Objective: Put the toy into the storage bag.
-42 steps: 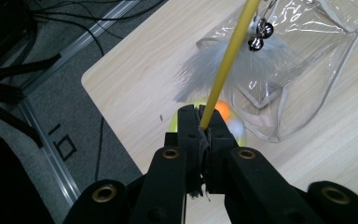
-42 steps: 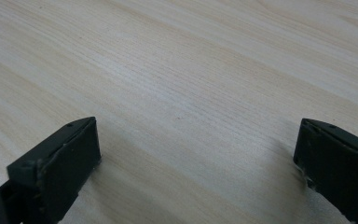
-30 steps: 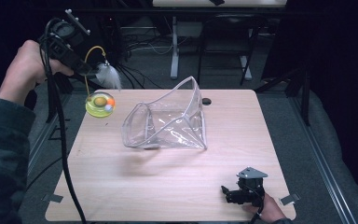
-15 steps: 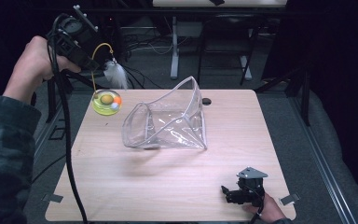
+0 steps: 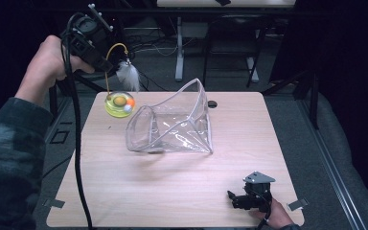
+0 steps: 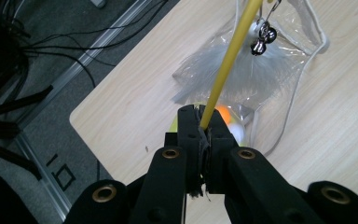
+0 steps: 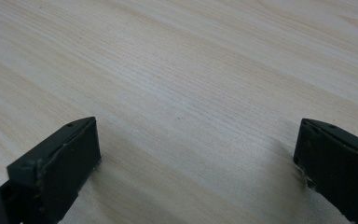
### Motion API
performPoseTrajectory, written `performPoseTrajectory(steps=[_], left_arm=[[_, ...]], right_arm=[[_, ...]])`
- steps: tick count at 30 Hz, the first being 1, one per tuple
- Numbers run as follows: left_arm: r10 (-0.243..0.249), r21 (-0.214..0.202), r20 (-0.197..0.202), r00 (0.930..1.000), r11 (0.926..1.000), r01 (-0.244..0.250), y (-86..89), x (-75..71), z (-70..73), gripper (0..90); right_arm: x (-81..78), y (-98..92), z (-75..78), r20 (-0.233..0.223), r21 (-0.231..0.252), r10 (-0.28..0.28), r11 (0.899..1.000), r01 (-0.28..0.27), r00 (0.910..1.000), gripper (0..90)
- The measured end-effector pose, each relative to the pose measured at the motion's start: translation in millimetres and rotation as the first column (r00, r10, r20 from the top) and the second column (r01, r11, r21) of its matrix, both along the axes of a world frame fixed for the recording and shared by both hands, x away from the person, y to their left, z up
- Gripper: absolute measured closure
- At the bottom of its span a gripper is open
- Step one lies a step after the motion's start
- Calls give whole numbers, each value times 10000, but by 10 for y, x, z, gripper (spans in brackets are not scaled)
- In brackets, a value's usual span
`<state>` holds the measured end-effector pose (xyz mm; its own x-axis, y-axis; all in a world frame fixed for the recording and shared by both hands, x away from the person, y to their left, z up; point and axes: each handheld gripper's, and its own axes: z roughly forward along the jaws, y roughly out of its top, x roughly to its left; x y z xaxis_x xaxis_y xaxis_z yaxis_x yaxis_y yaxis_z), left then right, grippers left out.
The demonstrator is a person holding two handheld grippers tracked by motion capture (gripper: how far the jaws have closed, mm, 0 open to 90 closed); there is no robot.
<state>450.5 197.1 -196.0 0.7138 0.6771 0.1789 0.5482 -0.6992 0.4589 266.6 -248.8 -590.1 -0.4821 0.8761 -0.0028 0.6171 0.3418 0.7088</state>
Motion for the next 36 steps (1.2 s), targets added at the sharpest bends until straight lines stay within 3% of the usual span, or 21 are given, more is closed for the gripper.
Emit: performPoseTrajectory(steps=[12,36], left_arm=[[-474,-103,-76,9988,9988,473,-229,33,-33,880],[-1024,-380,-395,9940,9942,1009,-471,111,-211,880]], right_arm=[[0,0,0,3,-3,0,10000,0,10000,0],[0,0,0,1,2,0,10000,0,10000,0]])
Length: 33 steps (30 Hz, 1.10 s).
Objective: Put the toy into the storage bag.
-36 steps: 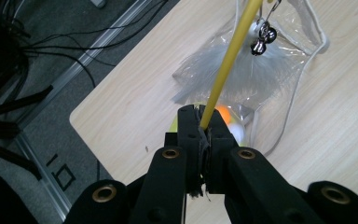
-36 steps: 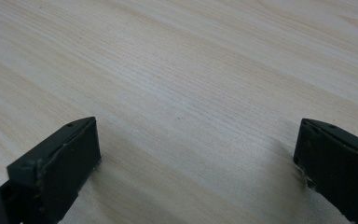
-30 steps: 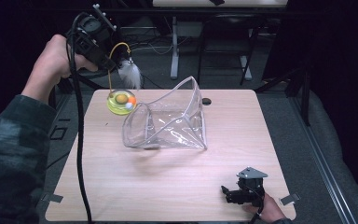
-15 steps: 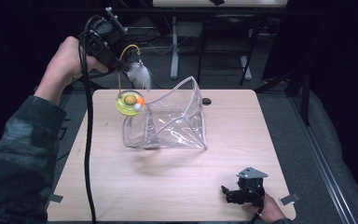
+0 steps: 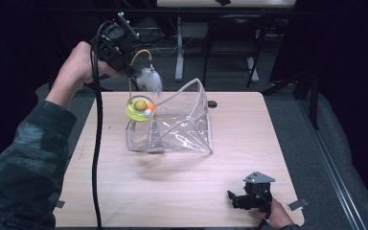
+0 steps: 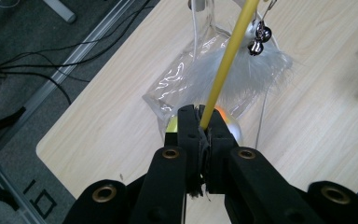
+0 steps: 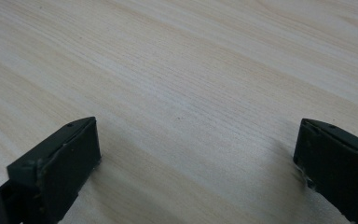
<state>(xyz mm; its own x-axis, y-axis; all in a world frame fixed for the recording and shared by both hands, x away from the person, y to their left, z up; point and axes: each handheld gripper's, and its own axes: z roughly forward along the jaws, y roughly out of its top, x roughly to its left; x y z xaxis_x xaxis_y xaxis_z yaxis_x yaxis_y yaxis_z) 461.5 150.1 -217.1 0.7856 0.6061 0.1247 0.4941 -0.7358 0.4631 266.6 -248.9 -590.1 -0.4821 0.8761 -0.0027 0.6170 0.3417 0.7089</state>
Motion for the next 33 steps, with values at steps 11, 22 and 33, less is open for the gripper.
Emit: performPoseTrajectory(steps=[11,22,33], left_arm=[[-399,-26,-286,9988,9992,398,-161,43,-152,880],[-628,-49,-625,9961,9980,627,-286,95,-319,880],[-763,-44,-874,9932,9971,763,-398,138,-481,880]], right_arm=[[0,0,0,-1,-3,1,10000,-1,10000,0],[0,0,0,-1,3,1,10000,-1,10000,0],[0,-1,0,1,-3,3,10000,-3,10000,0]])
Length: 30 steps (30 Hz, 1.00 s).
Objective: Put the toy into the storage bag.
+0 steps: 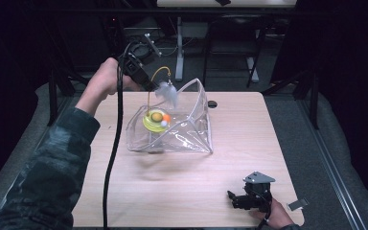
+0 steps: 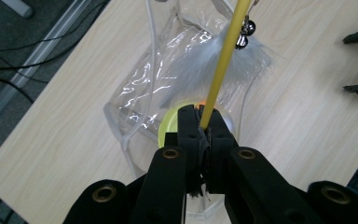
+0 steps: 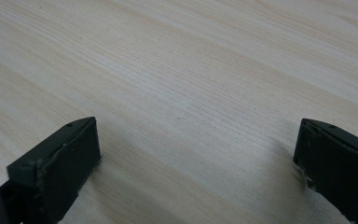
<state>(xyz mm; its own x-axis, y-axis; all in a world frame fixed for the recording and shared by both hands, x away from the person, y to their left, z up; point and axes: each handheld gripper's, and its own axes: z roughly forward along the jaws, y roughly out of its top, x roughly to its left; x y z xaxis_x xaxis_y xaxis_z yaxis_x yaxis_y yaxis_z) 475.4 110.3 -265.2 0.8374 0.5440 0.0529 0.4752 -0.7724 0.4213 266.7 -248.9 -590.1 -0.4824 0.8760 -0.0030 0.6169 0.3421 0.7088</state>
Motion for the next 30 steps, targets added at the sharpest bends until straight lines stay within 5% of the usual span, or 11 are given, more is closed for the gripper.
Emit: performPoseTrajectory(steps=[30], left_arm=[[95,10,-597,9982,10000,-95,-150,177,-527,880]], right_arm=[[-1,0,2,-27,-8,-9,10000,9,10000,0]])
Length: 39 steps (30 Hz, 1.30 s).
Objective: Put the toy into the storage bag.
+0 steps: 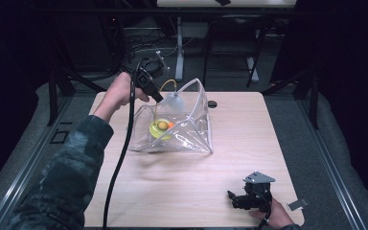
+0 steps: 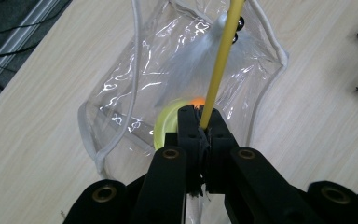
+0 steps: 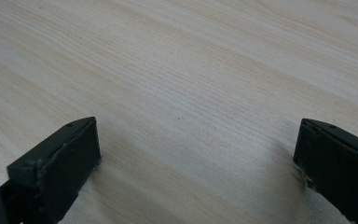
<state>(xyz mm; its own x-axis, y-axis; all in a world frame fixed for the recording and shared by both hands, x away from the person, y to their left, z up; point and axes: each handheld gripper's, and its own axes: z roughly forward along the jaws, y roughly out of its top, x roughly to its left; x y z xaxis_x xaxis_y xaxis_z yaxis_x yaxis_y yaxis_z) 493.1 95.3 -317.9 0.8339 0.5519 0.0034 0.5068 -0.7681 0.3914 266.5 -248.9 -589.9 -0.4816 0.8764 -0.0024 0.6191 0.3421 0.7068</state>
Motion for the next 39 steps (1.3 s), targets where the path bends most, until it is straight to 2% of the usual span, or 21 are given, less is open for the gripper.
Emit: performPoseTrajectory(steps=[10,22,27,28,32,33,36,39], left_arm=[[-13,28,-226,9997,10000,13,-43,37,-183,880],[217,-71,-519,9984,9997,-221,-67,101,-446,880],[402,-73,-574,9975,9991,-407,-53,137,-513,880],[443,-117,-559,9975,9989,-450,-49,143,-526,880],[534,-131,-572,9969,9984,-543,-49,153,-573,880],[542,-129,-594,9968,9984,-551,-51,152,-587,880],[626,-34,-604,9962,9980,-629,-60,159,-621,879],[677,-161,-735,9950,9975,-691,-61,175,-653,878]], right_arm=[[0,0,0,-2,7,4,10000,-4,10000,0],[0,1,-1,2,57,12,10000,-12,10000,0],[1,2,-2,10,81,13,10000,-13,10000,0],[-2,-5,10,-32,-121,0,9999,0,10000,0],[-2,-5,11,-39,-123,2,9999,-3,10000,0],[0,1,-1,0,47,14,10000,-14,10000,0],[0,2,-1,2,66,11,10000,-11,10000,0],[0,2,-2,5,68,11,10000,-11,10000,0]])
